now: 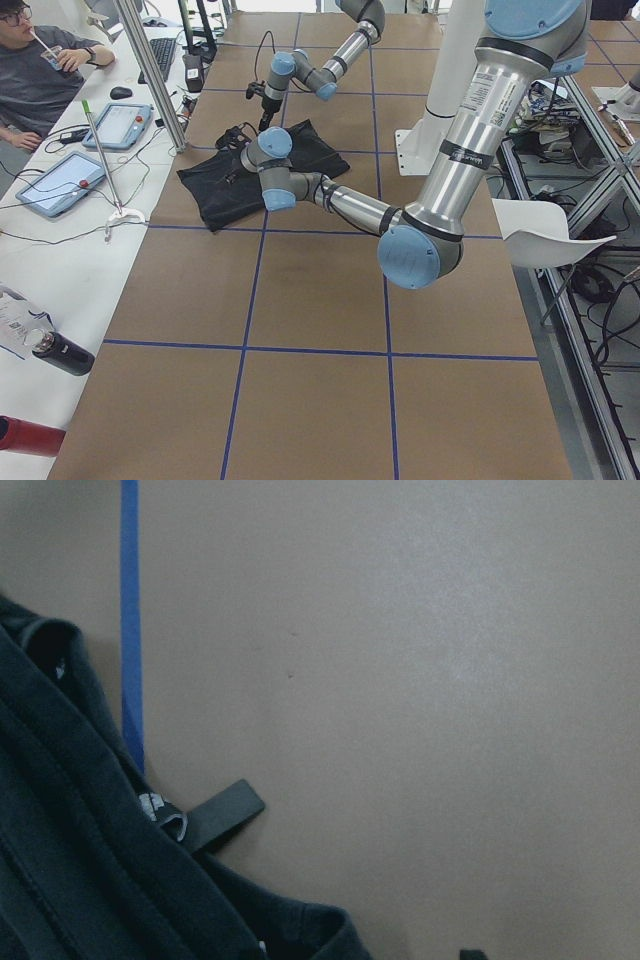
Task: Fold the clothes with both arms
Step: 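Move the right gripper down onto the shirt's side edge and grasp it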
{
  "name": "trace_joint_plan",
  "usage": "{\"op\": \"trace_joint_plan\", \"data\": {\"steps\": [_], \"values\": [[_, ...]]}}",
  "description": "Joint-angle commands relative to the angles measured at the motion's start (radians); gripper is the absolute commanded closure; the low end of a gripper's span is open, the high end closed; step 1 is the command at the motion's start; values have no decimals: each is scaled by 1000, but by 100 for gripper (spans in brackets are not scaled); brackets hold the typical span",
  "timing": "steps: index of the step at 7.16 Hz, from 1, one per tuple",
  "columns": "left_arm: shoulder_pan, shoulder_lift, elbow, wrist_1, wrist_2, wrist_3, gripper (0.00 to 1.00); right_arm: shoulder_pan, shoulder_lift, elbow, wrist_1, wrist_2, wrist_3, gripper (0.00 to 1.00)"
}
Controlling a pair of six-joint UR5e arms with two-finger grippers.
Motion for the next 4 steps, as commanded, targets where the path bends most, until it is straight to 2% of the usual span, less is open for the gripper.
{"op": "trace_joint_plan", "data": {"steps": [1, 2, 4], "values": [[0, 1, -1, 0, 0, 0, 0, -25, 2, -2, -1, -22, 0, 34], [0, 3, -1, 0, 0, 0, 0, -33, 2, -2, -1, -31, 0, 45], [0, 4, -1, 0, 0, 0, 0, -33, 2, 2, -4, -30, -3, 95]]}}
